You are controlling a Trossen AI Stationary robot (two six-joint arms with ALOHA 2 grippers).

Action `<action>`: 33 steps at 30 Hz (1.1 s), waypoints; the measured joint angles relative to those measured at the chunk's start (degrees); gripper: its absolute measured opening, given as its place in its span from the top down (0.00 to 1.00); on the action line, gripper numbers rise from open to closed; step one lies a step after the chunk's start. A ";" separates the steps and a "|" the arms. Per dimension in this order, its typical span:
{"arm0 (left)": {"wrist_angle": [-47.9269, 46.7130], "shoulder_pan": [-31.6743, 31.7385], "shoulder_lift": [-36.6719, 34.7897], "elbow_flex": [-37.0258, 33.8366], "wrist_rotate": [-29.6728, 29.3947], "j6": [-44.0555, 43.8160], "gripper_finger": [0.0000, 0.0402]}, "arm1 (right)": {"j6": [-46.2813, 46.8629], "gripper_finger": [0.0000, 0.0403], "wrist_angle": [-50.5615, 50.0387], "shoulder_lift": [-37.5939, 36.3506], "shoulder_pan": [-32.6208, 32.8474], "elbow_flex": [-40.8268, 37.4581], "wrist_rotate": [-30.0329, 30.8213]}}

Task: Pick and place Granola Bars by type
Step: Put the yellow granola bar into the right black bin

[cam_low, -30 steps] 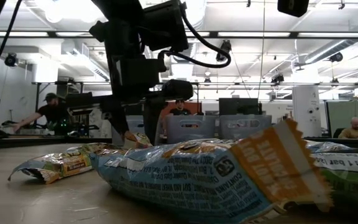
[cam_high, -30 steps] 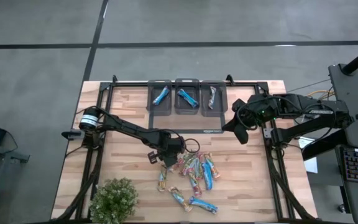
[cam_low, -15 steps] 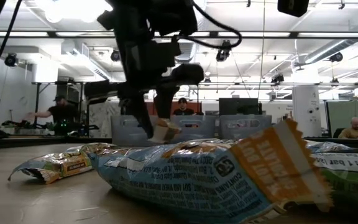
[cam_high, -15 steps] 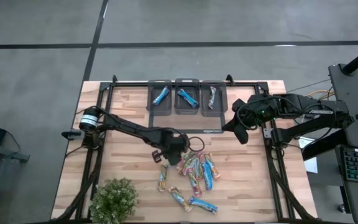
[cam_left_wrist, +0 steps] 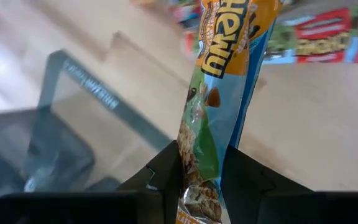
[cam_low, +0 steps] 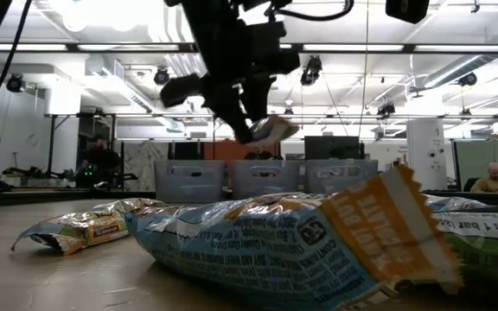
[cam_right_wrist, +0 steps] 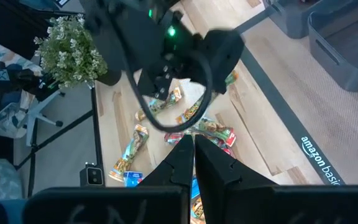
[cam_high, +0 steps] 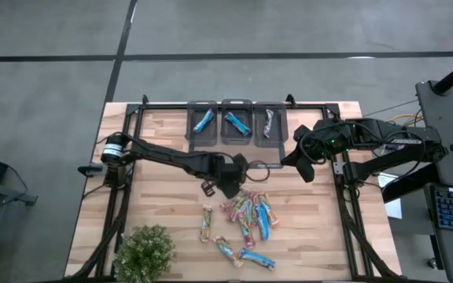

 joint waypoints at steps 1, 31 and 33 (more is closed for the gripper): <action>-0.96 0.53 0.00 1.04 -0.06 -0.80 0.79 | -0.15 0.98 0.00 -0.02 -0.01 0.00 0.00; -4.07 17.26 -0.13 18.14 -0.11 -9.13 0.79 | -1.79 0.98 -6.37 -10.62 -0.19 0.00 13.54; -3.54 18.33 -0.13 18.49 -0.09 -10.19 0.79 | -1.86 0.98 -6.39 -10.80 -0.21 0.00 13.65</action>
